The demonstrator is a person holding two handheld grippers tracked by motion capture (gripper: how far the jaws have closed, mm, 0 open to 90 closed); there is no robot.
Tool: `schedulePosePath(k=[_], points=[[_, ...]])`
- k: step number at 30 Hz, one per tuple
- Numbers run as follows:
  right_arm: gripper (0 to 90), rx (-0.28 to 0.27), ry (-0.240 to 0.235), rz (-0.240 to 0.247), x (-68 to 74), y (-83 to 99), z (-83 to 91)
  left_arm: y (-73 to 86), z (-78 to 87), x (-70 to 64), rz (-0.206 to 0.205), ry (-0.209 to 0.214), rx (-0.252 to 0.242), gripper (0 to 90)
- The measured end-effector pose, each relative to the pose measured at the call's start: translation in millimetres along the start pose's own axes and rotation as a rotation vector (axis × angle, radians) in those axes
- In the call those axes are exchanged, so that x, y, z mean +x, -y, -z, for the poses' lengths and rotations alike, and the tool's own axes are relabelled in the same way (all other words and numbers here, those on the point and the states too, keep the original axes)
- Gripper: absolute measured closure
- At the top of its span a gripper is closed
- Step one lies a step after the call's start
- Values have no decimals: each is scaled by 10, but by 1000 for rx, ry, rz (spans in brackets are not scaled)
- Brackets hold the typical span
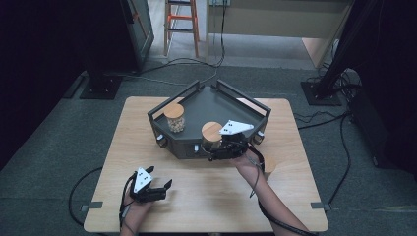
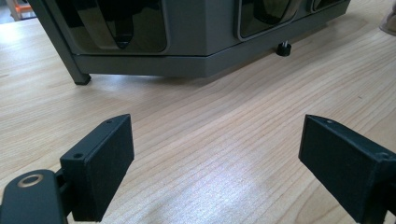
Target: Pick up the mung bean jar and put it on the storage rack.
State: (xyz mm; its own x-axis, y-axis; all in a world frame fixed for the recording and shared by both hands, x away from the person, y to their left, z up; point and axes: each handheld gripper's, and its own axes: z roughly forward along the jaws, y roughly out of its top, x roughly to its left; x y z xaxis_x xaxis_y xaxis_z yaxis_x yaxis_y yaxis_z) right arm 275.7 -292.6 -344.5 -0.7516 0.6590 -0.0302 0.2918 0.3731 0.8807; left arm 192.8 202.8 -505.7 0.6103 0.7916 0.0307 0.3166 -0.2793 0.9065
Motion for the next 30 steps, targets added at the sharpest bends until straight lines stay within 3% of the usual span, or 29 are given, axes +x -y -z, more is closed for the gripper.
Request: schedulePosePath(k=[15, 30], points=[[250, -11, 46, -5, -92, -76, -93, -3, -2, -5, -3, -1, 2, 102], [250, 10, 60, -24, -216, -180, -222, -6, -6, -3, -1, 1, 4, 103]])
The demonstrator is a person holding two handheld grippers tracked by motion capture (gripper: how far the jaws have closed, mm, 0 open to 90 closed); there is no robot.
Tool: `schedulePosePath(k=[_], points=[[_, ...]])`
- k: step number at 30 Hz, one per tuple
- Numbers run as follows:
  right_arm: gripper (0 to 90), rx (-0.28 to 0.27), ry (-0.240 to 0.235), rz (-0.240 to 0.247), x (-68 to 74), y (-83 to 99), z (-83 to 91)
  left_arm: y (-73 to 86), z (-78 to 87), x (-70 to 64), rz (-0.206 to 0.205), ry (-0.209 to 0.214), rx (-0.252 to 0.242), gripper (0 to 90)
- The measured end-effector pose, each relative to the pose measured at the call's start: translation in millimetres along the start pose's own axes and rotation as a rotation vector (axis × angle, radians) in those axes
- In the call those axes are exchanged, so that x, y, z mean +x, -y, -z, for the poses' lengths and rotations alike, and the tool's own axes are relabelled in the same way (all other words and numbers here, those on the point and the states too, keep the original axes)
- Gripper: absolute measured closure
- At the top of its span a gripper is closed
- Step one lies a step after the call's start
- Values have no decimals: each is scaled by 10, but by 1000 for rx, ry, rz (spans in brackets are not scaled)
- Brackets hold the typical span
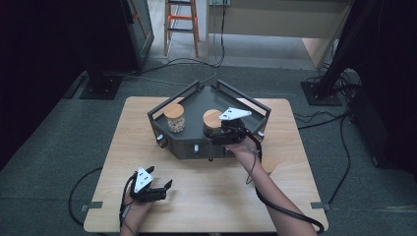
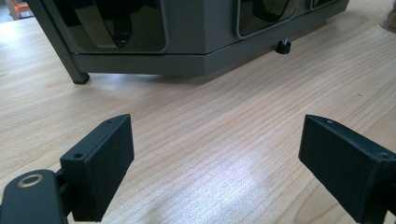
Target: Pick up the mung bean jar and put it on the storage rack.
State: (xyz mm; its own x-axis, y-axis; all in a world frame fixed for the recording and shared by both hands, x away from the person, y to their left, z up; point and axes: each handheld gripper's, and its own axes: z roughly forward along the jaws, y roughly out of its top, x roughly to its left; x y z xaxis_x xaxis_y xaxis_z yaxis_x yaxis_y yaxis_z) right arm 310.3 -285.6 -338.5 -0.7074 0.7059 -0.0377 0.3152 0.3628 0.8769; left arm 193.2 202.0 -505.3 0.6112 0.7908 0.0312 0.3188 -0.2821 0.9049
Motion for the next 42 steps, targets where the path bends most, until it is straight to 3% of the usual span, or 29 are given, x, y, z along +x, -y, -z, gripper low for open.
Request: schedulePosePath(k=[5, 18, 28, 38, 42], points=[[250, 18, 27, 36, 14, -73, -47, -2, 0, -3, -3, 0, 1, 102], [250, 30, 49, -1, -134, -157, -212, -3, 0, 5, -1, 3, 2, 103], [250, 58, 88, -4, -125, -157, -357, -6, -3, -1, -4, 8, 4, 103], [250, 82, 83, -64, -191, -154, -430, -7, -4, -7, -6, 6, 4, 103], [250, 97, 92, -62, -191, -146, -466, -5, -3, -6, -6, 6, 3, 103]])
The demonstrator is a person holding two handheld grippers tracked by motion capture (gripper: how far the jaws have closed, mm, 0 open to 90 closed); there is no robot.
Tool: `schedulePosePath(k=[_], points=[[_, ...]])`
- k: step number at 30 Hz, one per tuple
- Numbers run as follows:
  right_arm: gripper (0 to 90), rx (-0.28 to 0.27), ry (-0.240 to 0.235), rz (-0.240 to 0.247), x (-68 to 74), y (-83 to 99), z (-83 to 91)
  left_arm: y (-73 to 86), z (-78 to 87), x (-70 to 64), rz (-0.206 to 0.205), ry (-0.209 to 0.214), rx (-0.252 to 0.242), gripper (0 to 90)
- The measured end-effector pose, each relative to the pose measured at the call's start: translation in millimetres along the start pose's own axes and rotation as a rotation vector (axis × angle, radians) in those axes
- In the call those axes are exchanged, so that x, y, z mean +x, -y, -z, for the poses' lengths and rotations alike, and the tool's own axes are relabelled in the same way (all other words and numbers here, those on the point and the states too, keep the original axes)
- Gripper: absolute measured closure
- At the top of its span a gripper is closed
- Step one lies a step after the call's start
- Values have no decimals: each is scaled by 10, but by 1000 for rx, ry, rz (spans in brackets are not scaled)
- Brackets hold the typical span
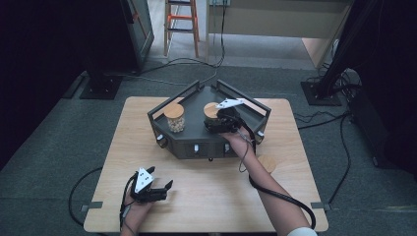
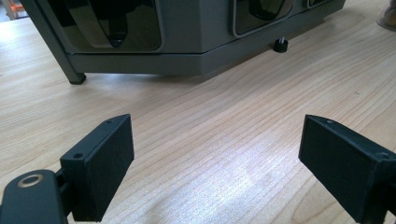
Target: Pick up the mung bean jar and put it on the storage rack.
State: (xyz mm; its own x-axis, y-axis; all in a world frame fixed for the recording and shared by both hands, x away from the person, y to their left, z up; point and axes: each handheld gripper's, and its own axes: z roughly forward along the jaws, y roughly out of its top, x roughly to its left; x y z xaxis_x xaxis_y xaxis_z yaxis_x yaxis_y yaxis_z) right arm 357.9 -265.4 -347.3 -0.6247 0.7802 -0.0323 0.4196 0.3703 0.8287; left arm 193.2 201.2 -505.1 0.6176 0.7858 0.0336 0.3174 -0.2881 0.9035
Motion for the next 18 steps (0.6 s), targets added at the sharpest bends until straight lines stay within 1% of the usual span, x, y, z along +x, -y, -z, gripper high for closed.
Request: schedulePosePath(k=[5, 12, 18], points=[[250, 2, -3, -2, 2, 4, -15, -2, -1, 0, 0, 0, 1, 103], [250, 1, -14, -27, -34, 14, -27, -1, 1, -4, -2, -2, 1, 103], [250, -2, -15, -27, -39, 25, -26, -5, 0, -6, -5, -1, 3, 103]])
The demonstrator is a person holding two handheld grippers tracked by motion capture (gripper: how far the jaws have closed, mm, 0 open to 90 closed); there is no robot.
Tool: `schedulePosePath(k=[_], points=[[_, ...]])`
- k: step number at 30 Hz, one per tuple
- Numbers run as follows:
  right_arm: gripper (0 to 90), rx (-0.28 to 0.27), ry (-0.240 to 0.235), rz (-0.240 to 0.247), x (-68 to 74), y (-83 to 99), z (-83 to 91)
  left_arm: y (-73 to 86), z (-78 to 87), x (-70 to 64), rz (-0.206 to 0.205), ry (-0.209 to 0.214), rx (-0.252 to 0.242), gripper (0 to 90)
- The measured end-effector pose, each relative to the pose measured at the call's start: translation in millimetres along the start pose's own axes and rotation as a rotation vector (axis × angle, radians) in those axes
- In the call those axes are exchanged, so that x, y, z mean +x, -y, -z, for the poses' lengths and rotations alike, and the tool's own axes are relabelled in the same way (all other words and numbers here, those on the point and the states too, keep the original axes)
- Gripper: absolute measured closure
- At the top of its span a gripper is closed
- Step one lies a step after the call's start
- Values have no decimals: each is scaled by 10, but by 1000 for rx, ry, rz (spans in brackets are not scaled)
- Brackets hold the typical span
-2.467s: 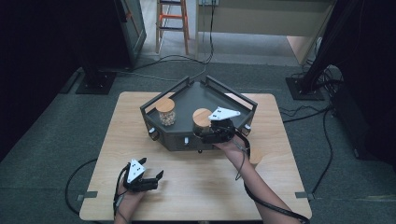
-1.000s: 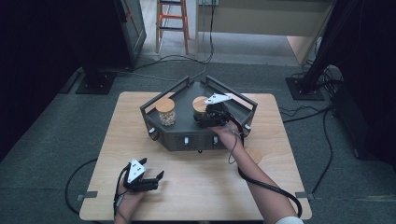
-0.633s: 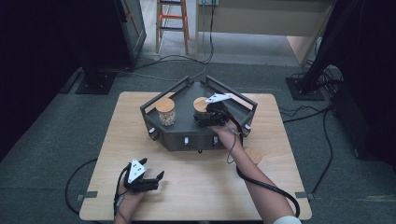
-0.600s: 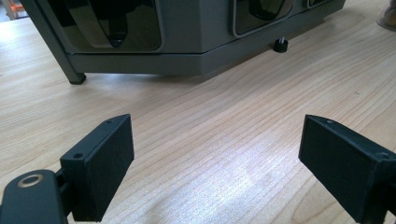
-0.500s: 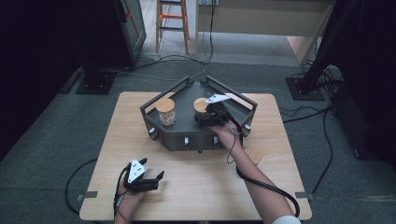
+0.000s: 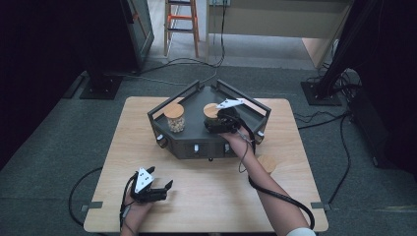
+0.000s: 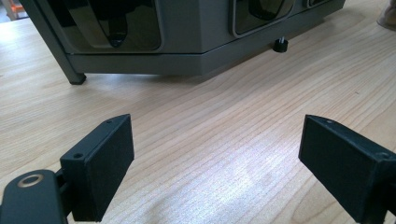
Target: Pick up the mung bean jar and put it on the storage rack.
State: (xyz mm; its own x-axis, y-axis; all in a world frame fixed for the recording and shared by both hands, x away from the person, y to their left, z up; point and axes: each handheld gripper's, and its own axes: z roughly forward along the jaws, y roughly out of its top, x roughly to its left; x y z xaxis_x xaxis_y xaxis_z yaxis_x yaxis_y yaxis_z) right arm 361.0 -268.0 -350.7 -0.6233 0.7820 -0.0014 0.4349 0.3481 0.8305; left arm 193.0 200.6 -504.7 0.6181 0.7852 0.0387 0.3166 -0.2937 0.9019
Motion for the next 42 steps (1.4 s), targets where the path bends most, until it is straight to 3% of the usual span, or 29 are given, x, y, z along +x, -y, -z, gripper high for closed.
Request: schedulePosePath(k=[9, 21, 34, 42], points=[[246, -1, -6, 4, -17, 8, 5, -6, -3, -4, -10, 1, 3, 103], [107, -40, -1, -24, -18, 104, 55, -9, -6, -8, -11, 1, 5, 103], [103, -43, 1, 8, 55, 179, 139, -3, 3, -7, -13, -9, 3, 103], [104, -53, 0, 13, 67, 232, 201, 16, 13, 29, 9, 1, -7, 103]])
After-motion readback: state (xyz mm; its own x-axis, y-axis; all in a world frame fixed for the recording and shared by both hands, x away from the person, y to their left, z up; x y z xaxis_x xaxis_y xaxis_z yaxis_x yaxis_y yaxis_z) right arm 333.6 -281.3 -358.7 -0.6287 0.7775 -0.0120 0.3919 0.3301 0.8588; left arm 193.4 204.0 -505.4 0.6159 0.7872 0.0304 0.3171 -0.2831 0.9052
